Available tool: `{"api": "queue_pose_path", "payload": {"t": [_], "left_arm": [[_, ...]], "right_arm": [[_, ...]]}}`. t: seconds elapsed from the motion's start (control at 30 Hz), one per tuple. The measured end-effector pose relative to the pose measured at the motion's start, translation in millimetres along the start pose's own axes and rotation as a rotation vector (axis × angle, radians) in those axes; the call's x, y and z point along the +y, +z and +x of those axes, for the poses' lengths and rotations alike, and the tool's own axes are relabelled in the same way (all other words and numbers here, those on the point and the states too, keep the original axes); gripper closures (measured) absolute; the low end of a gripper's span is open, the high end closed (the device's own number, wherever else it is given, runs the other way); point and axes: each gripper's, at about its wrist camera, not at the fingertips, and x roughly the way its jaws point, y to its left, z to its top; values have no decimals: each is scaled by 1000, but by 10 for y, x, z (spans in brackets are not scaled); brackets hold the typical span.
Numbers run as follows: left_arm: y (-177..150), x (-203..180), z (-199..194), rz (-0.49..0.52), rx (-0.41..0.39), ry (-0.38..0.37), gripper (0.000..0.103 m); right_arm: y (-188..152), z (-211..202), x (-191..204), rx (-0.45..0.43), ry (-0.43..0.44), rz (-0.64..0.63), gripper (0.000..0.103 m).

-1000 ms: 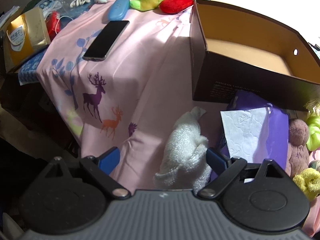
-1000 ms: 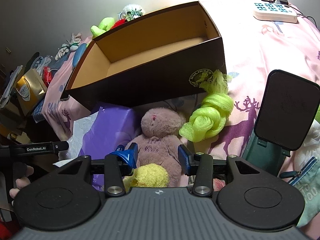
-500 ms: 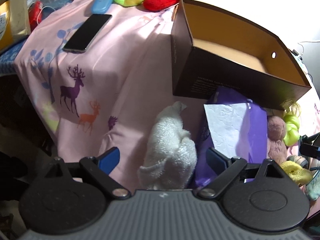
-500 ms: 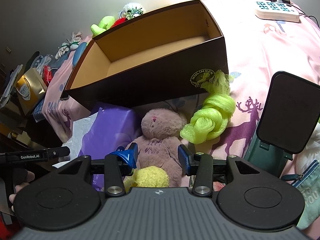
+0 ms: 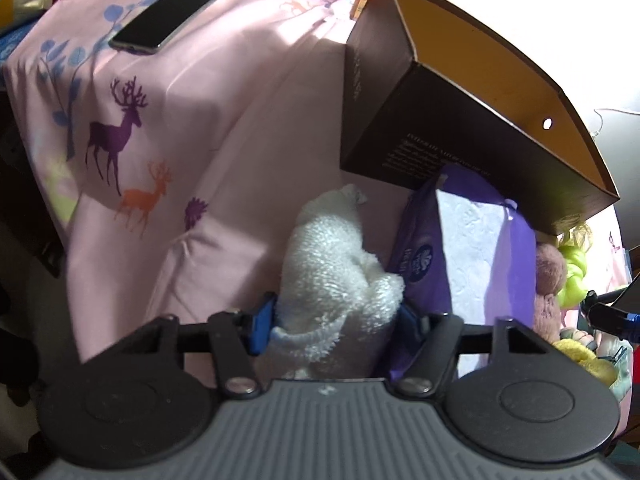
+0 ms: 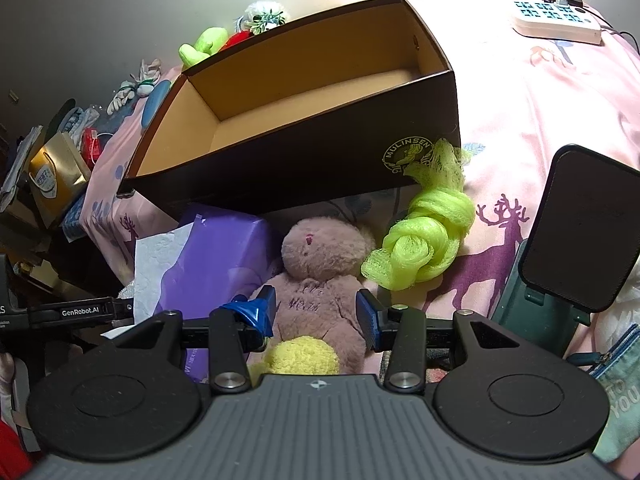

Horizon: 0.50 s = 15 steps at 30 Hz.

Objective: Organize soft objects
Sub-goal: 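Grasp the white fluffy towel with the left gripper and lift it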

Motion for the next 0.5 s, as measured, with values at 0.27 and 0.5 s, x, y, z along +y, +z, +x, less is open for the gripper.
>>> {"api": "queue_pose_path", "payload": {"t": [0.27, 0.5], "left_arm": [[27, -54, -246, 35, -57, 26, 48], [297, -232, -872, 80, -244, 3, 48]], "right_arm": [[30, 30, 19, 2, 2, -8, 76], [51, 50, 18, 2, 7, -13, 76]]}}
